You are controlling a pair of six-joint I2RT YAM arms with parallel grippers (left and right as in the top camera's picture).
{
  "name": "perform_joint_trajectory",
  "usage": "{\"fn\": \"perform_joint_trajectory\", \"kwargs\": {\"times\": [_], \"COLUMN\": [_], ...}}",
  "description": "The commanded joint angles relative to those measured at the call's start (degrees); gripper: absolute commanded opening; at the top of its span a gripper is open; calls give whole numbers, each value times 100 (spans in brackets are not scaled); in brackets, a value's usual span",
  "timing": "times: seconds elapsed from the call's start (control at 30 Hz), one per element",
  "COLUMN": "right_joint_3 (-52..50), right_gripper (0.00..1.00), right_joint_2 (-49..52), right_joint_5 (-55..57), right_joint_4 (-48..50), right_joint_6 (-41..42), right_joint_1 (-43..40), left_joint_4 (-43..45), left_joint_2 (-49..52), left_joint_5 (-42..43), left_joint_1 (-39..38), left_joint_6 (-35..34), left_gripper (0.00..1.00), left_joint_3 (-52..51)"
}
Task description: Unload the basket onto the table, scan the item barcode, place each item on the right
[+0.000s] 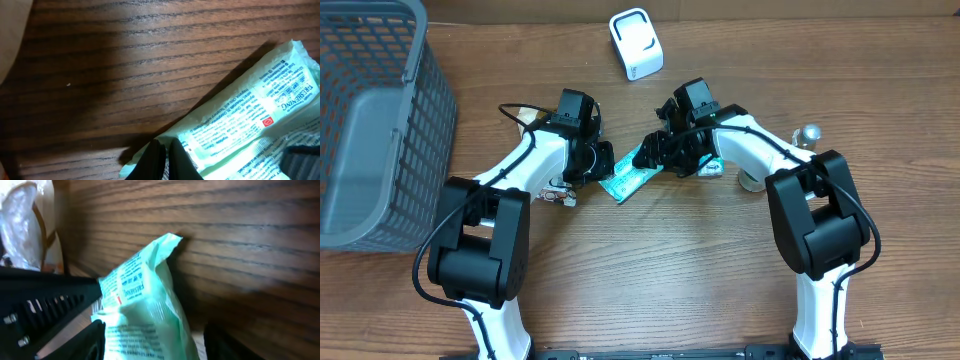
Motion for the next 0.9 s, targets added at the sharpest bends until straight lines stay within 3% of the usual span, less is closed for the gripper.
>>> {"fn": "perform_joint_trajectory", "kwargs": {"times": [0.0,0.27,0.53,0.87], "right_joint_3": [-199,-216,-216,-216], "right_gripper": [57,44,48,27], "right_joint_2": [-173,-175,-175,-175], "right_joint_5": [-466,-927,-925,-750], "right_joint_4": [260,466,529,549], "right_joint_6": [256,254,254,179], "right_joint_1": [20,20,20,20], "left_joint_4": [-26,-24,-26,-68], "left_joint_2": [367,367,367,310], "left_joint_5": [-127,-125,-170,-61], "left_joint_1": [-22,-22,-22,-22], "left_joint_6": [-31,15,120,129], "left_gripper": [4,4,4,4], "left_joint_3": [-109,-109,-109,-13]}}
